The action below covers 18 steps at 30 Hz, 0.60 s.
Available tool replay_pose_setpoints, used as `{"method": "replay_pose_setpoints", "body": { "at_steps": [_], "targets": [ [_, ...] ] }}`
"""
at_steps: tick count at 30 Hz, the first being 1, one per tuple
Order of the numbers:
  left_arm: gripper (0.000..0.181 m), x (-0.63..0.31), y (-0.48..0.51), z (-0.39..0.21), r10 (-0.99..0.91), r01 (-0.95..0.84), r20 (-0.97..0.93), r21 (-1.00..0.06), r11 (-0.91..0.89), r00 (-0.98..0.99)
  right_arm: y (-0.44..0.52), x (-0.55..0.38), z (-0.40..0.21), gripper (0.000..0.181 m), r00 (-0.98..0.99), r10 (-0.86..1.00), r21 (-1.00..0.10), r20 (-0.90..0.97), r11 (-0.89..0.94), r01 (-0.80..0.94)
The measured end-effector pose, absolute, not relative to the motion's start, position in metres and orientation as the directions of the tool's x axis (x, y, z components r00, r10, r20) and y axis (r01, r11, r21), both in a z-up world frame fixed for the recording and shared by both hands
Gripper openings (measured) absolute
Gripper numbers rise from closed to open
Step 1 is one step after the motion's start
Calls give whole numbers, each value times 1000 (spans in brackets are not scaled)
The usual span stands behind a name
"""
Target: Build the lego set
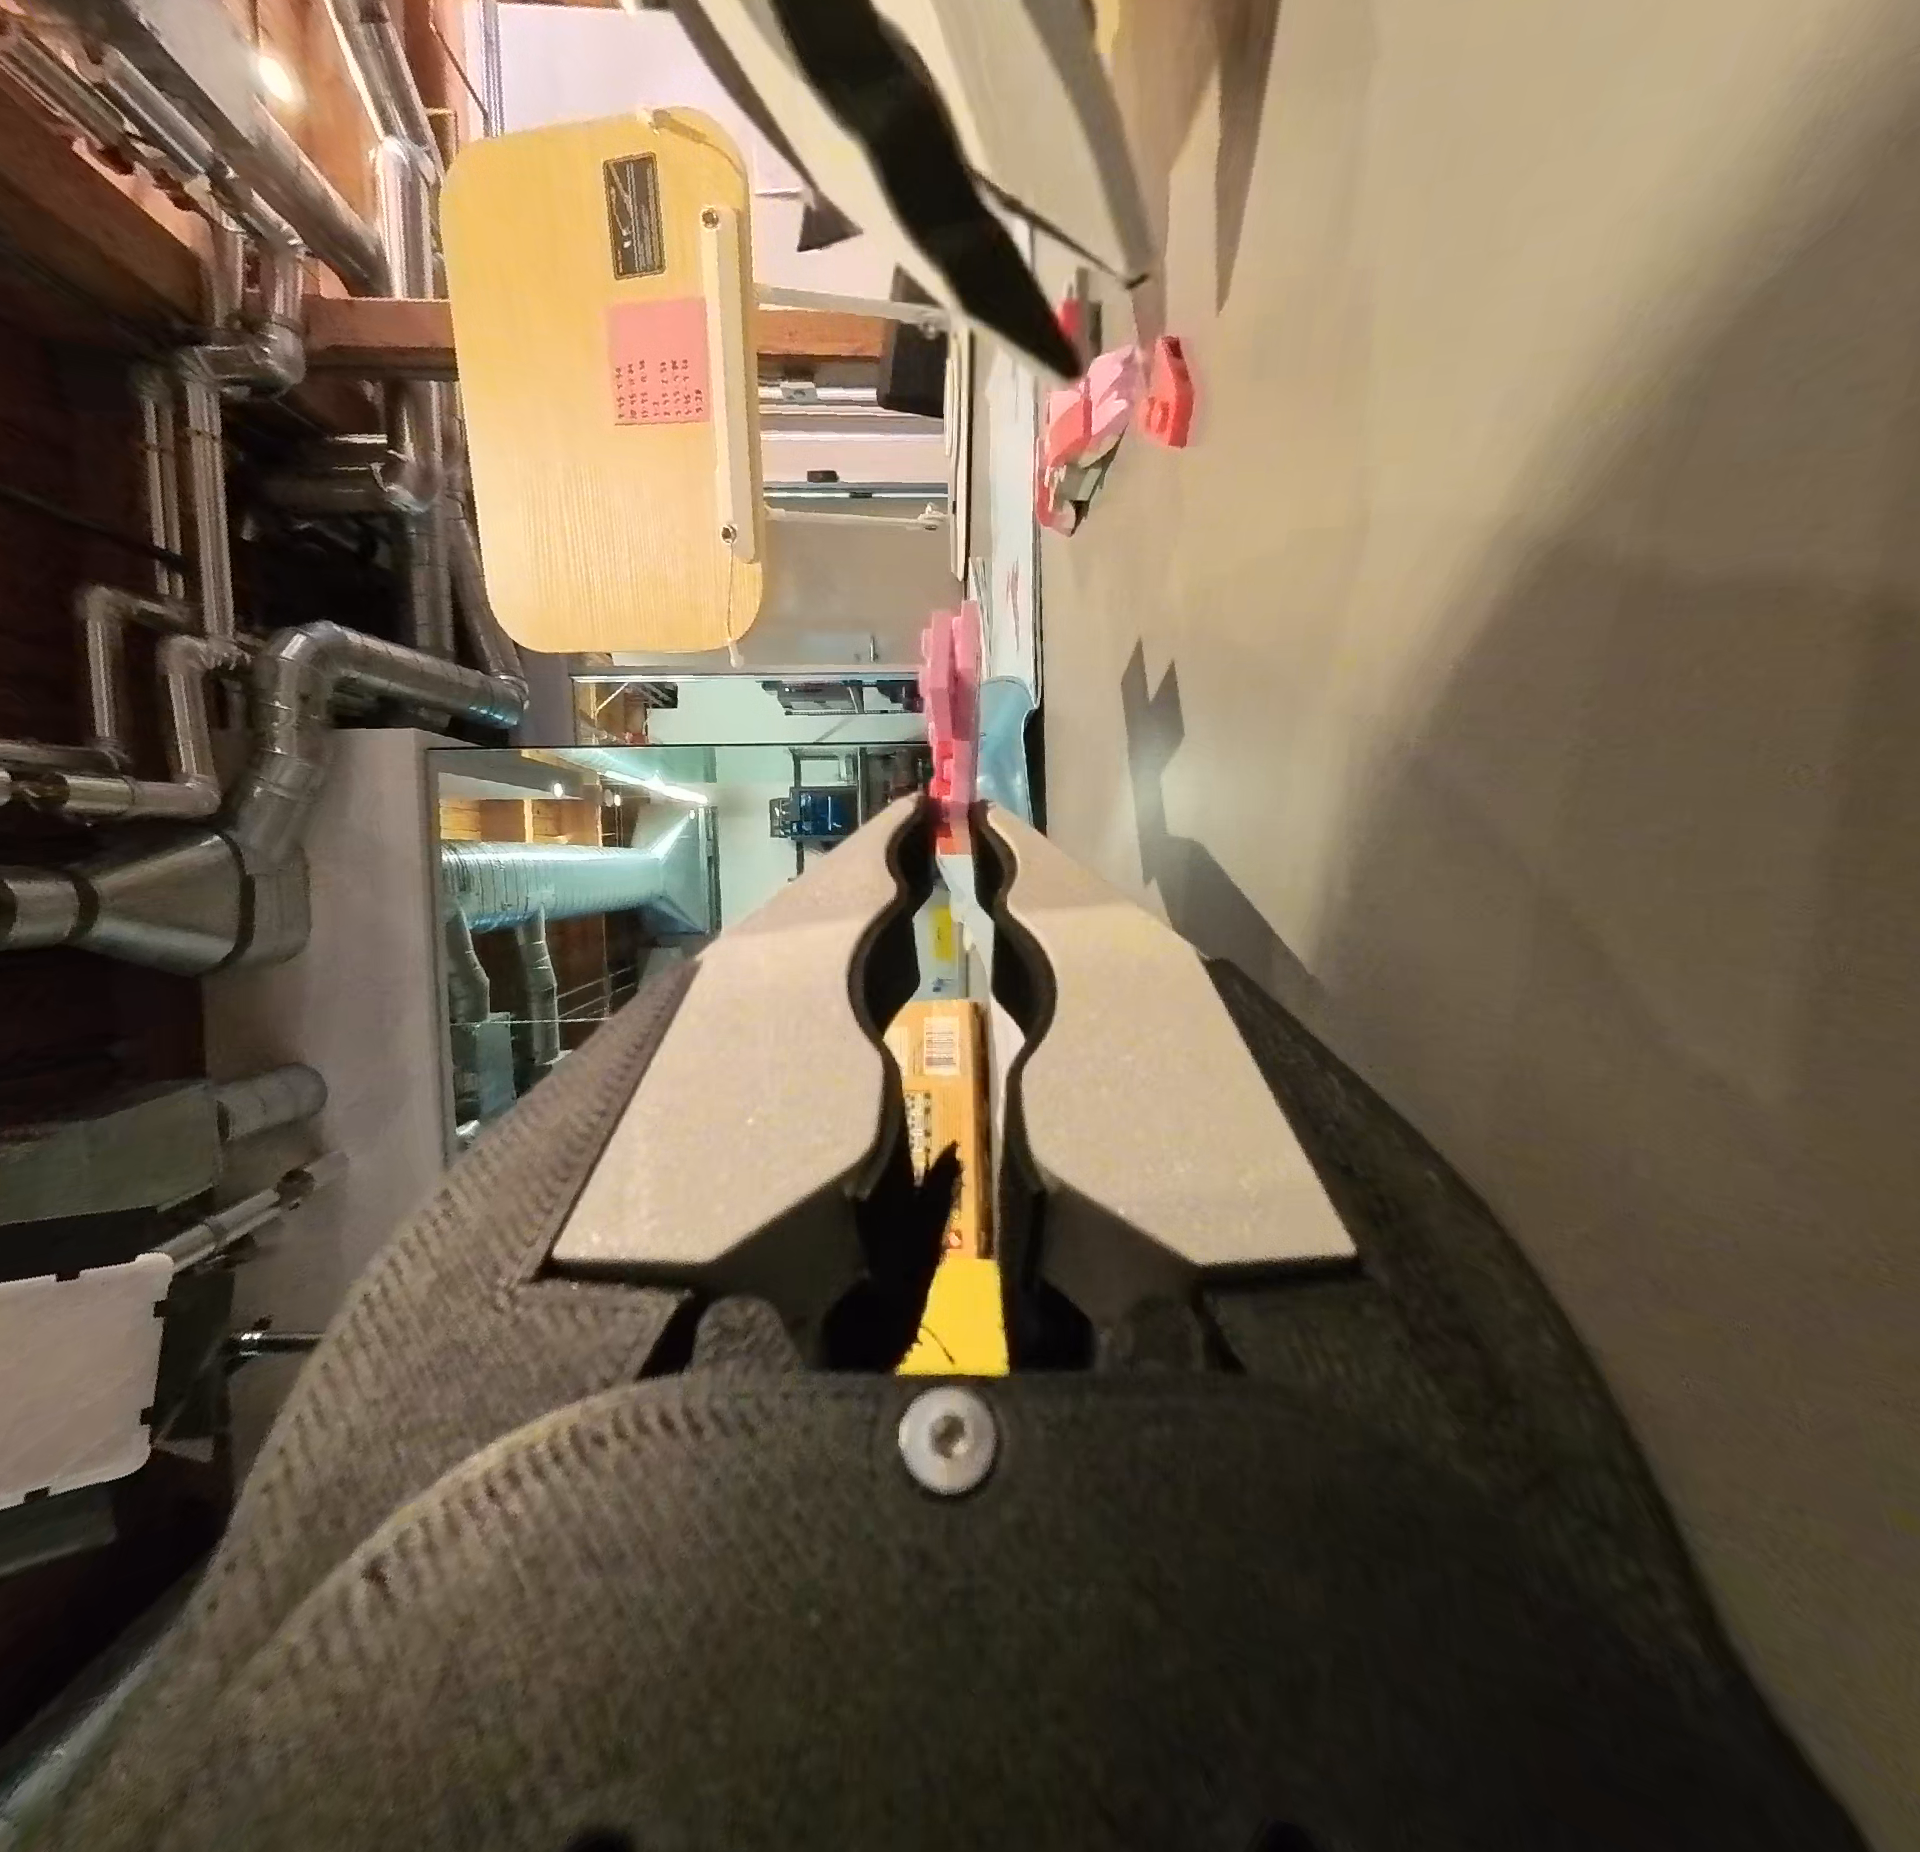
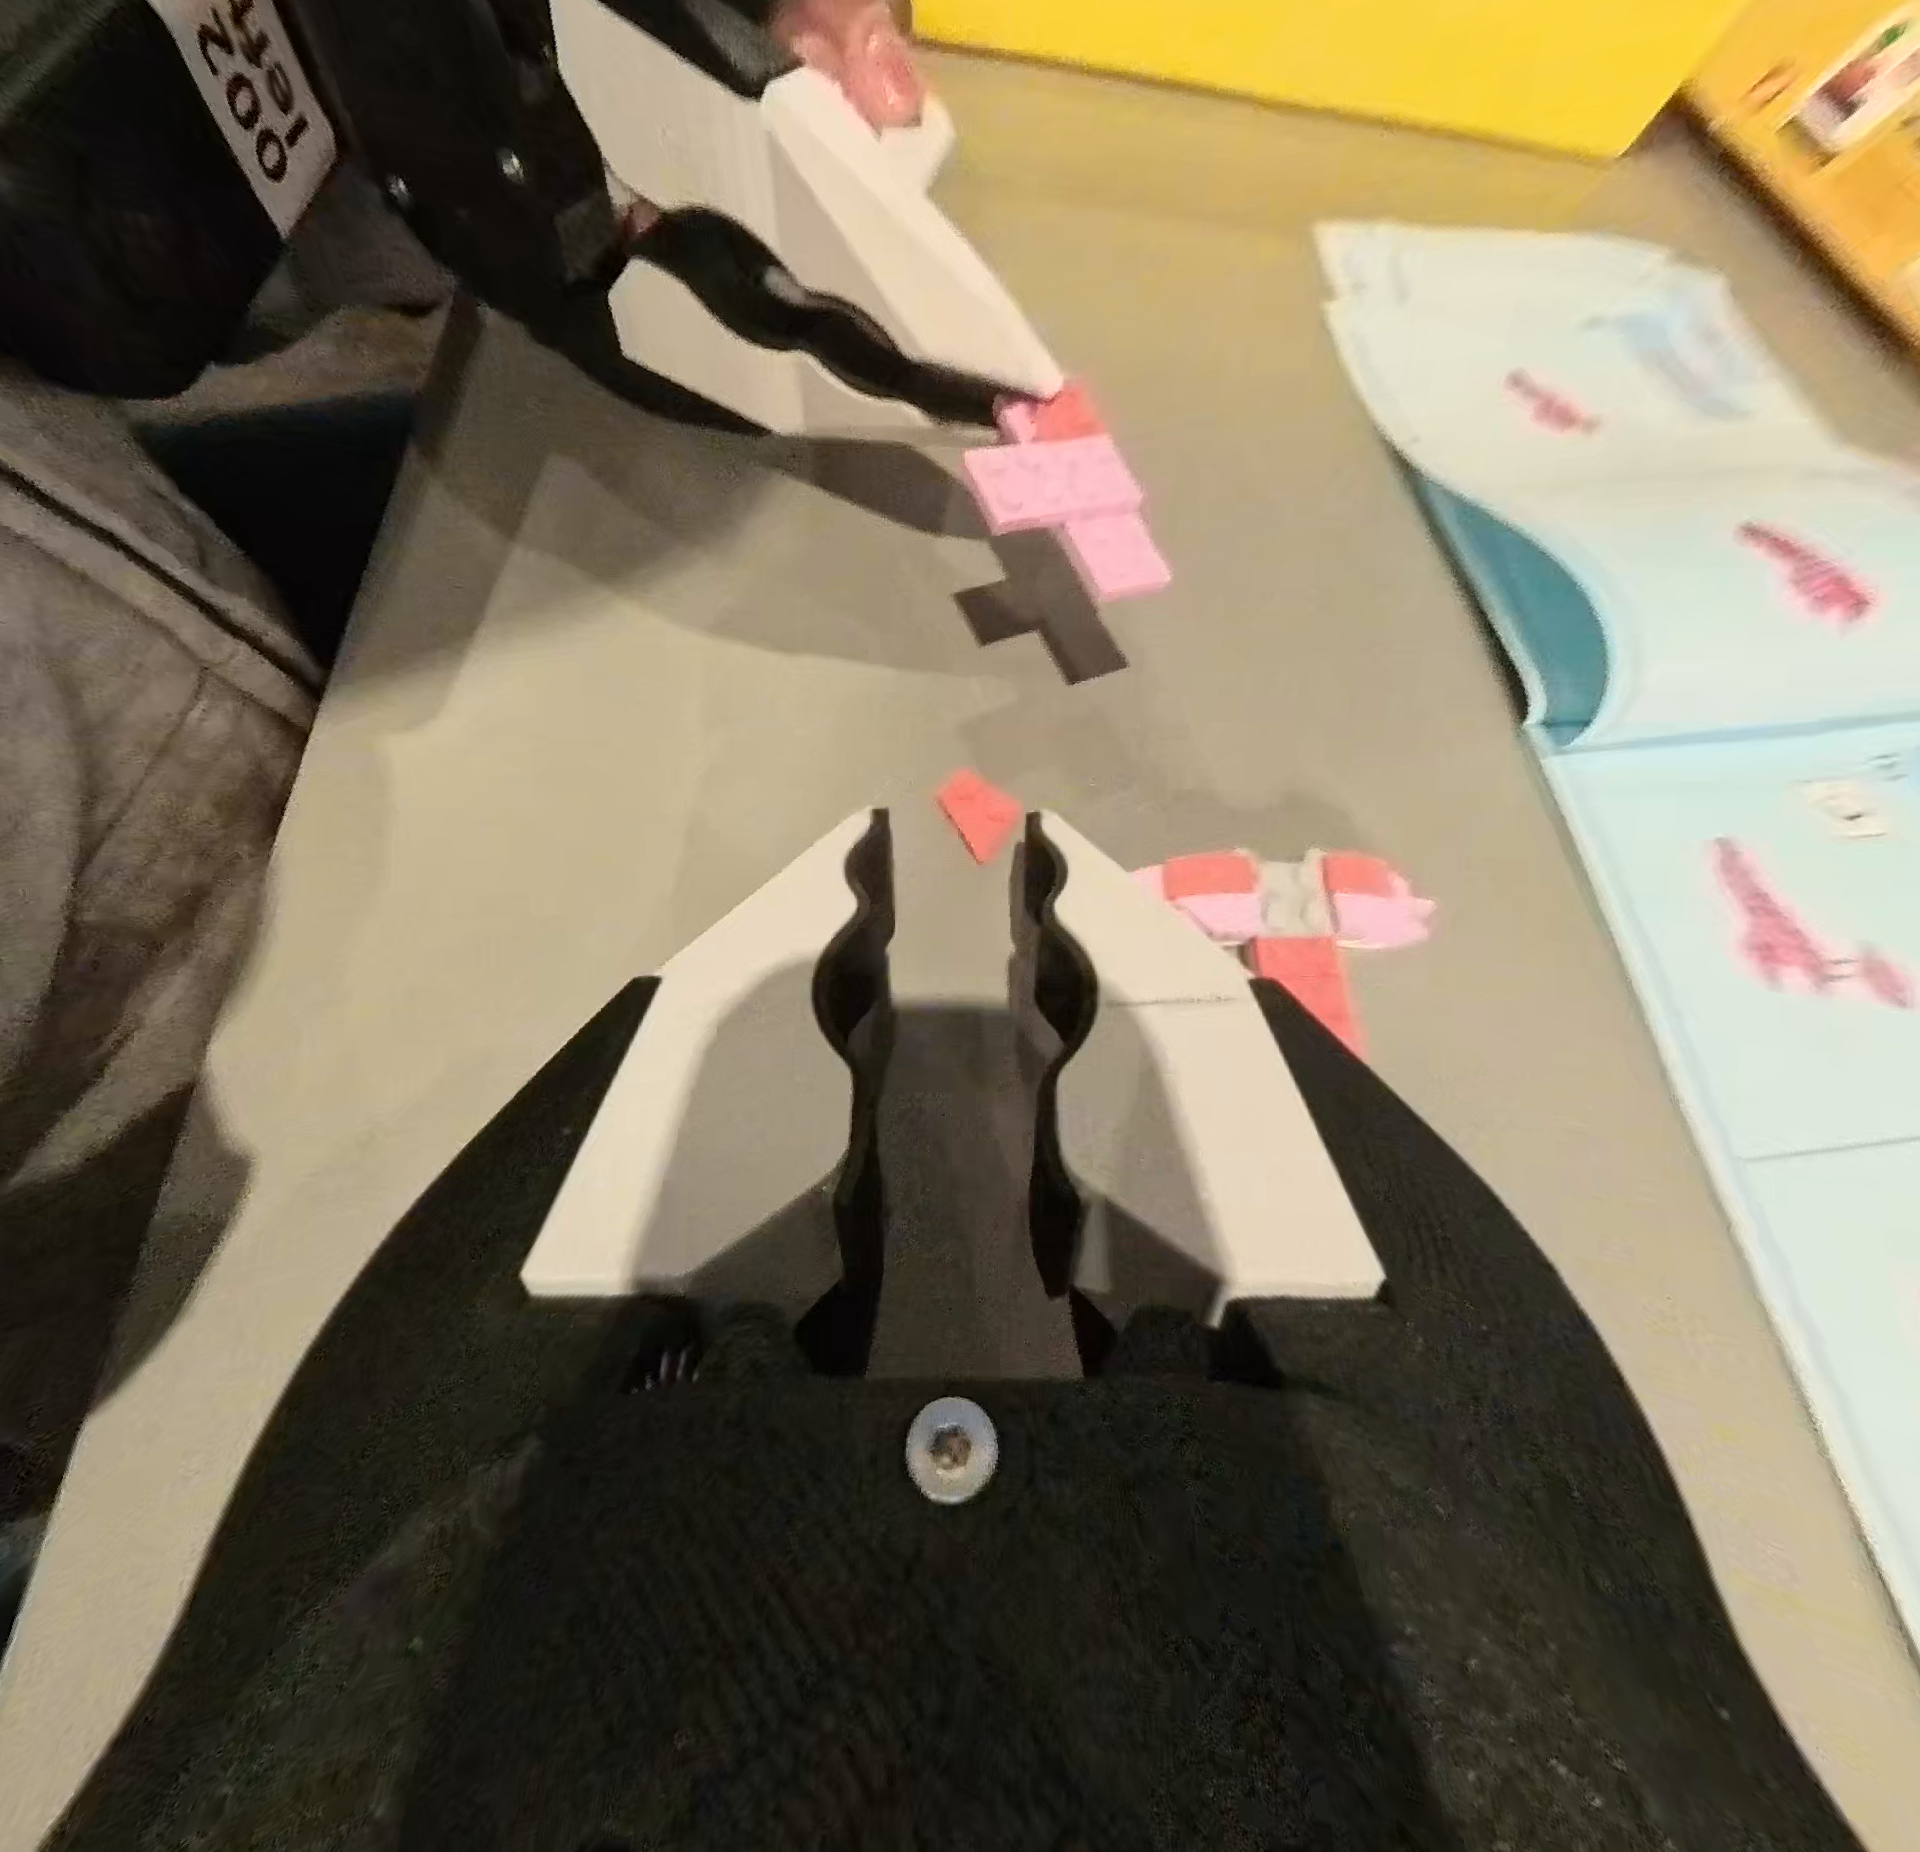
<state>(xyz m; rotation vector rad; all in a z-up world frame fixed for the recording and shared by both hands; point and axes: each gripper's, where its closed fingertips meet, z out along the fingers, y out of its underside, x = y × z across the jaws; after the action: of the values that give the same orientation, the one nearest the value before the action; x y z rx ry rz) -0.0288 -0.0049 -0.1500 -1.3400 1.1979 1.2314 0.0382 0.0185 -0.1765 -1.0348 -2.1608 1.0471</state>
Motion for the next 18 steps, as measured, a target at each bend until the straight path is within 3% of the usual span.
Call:
{"method": "replay_pose_setpoints", "body": {
  "at_steps": [18],
  "targets": [
    [6, -34, -4, -150, -68, -992, -997, -20, -121, 29, 12, 39, -188, 13, -585, 811, -778, 31, 387, 495]
  ]
}}
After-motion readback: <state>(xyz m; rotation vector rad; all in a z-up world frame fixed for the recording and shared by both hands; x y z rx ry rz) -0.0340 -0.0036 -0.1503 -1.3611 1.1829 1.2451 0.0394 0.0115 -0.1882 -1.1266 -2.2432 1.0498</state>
